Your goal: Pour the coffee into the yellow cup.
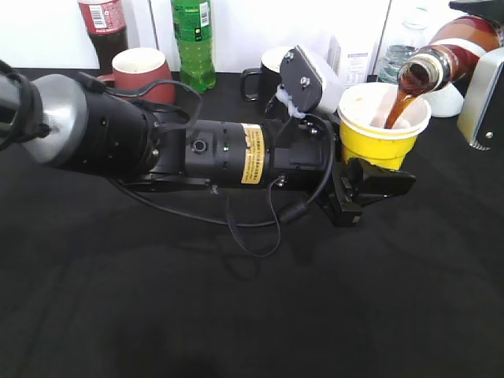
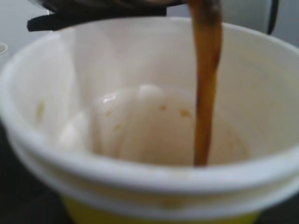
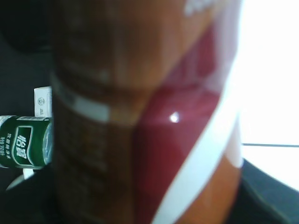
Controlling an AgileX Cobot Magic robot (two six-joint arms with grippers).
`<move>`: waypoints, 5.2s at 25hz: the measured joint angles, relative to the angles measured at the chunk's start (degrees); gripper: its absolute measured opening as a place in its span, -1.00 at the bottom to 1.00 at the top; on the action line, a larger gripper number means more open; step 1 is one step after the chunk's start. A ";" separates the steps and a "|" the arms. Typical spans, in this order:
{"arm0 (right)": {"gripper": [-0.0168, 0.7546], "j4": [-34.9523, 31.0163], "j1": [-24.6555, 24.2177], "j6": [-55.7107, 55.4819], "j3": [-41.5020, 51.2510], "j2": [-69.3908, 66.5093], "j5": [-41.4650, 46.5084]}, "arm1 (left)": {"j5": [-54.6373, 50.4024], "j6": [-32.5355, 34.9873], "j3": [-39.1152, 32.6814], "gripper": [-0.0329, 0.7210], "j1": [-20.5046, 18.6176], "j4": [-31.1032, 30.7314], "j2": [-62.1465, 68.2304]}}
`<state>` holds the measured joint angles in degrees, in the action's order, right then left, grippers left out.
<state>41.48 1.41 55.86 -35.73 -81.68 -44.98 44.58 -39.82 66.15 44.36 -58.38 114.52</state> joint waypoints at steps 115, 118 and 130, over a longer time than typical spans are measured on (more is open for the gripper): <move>0.50 -28.74 0.00 -60.13 -0.11 -34.01 -16.60 | 11.16 24.13 -35.32 0.64 -29.64 20.37 -15.72; 0.77 -28.96 0.00 -61.47 1.53 -30.90 -13.24 | 10.90 23.97 -35.32 0.64 -29.64 19.19 -15.72; 0.65 -29.41 0.00 -62.28 1.33 -4.55 37.63 | -50.09 10.59 -22.45 0.56 -17.26 34.56 -26.15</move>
<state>12.07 1.41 -6.42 -34.40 -86.23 -7.35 -5.51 -29.23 43.70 27.11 -23.82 88.37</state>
